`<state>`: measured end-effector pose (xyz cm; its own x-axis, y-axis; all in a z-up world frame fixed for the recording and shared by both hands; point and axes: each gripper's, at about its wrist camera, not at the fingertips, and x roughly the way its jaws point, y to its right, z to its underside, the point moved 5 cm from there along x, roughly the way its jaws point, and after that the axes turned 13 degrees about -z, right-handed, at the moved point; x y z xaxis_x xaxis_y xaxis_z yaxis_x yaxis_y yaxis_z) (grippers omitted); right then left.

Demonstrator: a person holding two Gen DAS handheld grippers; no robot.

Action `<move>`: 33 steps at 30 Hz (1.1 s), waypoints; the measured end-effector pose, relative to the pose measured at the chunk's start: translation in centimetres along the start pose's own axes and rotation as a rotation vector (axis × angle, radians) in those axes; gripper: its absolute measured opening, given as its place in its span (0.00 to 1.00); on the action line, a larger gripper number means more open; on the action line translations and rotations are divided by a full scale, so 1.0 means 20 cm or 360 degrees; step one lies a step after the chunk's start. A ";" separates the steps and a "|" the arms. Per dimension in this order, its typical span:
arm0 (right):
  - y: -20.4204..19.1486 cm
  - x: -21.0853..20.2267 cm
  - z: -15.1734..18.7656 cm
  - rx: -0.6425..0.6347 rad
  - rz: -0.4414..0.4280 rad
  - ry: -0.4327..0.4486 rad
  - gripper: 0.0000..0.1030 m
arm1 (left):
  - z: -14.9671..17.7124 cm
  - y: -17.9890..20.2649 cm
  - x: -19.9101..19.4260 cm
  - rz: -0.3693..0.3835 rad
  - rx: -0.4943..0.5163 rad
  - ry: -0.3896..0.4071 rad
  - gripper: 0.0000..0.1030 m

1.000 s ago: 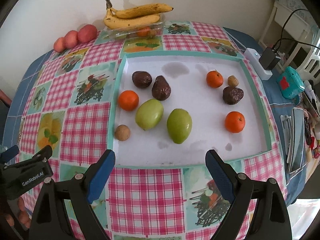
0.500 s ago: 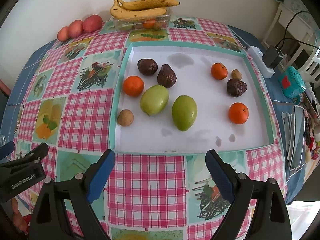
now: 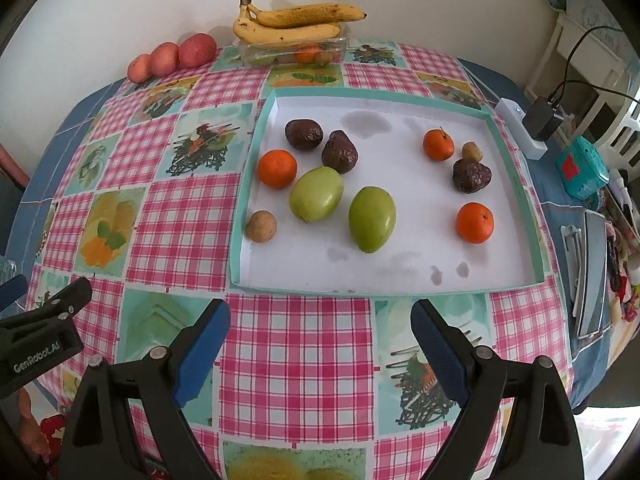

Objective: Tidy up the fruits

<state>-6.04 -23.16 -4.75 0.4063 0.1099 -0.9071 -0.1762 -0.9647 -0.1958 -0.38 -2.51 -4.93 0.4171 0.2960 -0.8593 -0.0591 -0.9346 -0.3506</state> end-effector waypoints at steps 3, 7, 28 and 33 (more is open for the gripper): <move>0.00 0.00 0.00 -0.0001 0.0000 0.0000 0.89 | 0.00 -0.01 -0.01 0.0023 -0.0012 0.0022 1.00; 0.00 0.00 0.00 -0.0004 0.0001 0.0002 0.89 | 0.00 0.00 -0.02 0.0033 -0.0002 0.0031 1.00; -0.01 -0.01 0.00 -0.0016 0.0001 -0.0002 0.89 | 0.00 0.01 -0.02 0.0062 0.0001 0.0044 1.00; -0.01 0.00 0.00 -0.0022 0.0001 -0.0007 0.89 | 0.00 0.01 -0.01 0.0064 0.0000 0.0041 1.00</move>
<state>-5.95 -23.02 -4.66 0.4020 0.1103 -0.9090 -0.1643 -0.9679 -0.1901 -0.59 -2.83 -4.80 0.4375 0.2531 -0.8629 -0.0763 -0.9457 -0.3161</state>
